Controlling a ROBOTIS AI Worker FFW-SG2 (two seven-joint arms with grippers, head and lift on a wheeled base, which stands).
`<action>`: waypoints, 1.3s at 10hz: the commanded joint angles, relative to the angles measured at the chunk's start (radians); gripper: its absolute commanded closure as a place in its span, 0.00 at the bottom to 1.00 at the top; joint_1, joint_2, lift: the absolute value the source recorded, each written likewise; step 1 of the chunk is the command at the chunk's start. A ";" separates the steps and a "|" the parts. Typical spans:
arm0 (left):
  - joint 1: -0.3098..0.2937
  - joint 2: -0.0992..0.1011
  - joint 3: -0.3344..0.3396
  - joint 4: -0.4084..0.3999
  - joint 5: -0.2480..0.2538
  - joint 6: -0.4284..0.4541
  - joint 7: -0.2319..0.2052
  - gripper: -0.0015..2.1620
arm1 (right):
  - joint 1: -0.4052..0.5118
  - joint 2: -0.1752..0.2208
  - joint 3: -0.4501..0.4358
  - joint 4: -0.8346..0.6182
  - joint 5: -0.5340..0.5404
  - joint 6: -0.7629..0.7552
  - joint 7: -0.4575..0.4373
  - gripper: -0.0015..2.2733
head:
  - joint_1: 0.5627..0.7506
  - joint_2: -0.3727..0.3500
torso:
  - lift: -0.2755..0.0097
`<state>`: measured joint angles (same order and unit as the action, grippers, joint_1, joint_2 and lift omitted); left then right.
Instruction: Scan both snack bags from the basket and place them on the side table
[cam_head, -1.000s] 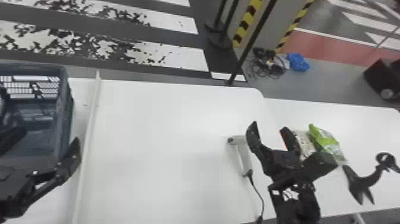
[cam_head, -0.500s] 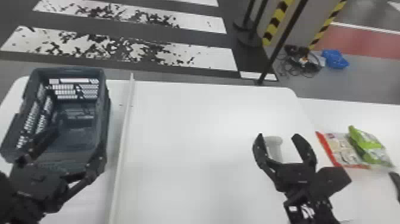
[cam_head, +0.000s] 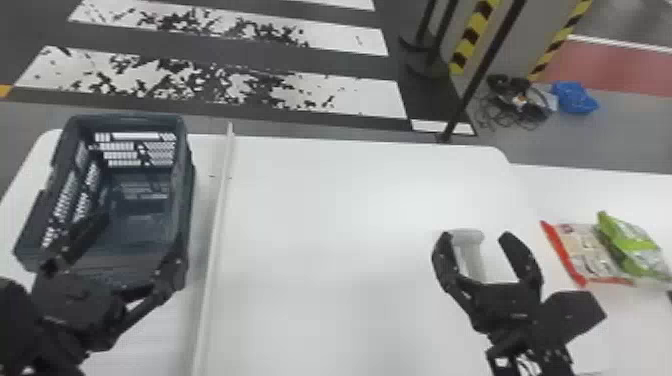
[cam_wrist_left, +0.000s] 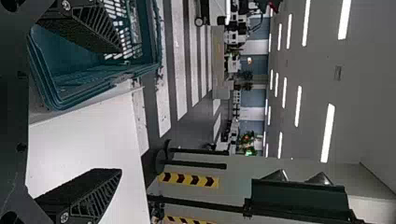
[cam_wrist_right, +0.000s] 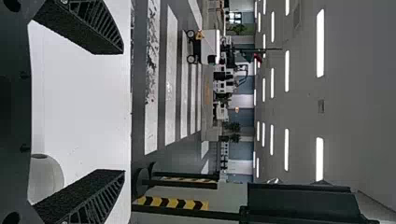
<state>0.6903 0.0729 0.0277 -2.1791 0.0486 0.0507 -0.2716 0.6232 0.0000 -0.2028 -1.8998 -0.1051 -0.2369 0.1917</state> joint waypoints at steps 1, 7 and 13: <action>0.000 -0.005 0.000 0.001 0.000 0.001 0.000 0.04 | 0.001 0.001 0.005 -0.001 -0.004 0.000 0.000 0.00 | 0.70 0.27 | 0.71; -0.005 -0.030 -0.017 0.005 -0.023 0.013 0.006 0.04 | -0.002 0.001 0.022 0.002 -0.018 0.000 0.002 0.00 | 0.70 0.28 | 0.71; -0.023 -0.025 -0.025 0.018 -0.023 0.025 0.009 0.04 | -0.007 0.001 0.022 0.005 -0.021 0.006 0.000 0.01 | 0.70 0.27 | 0.71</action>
<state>0.6687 0.0471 0.0029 -2.1614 0.0261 0.0728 -0.2622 0.6168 0.0000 -0.1810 -1.8939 -0.1258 -0.2309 0.1923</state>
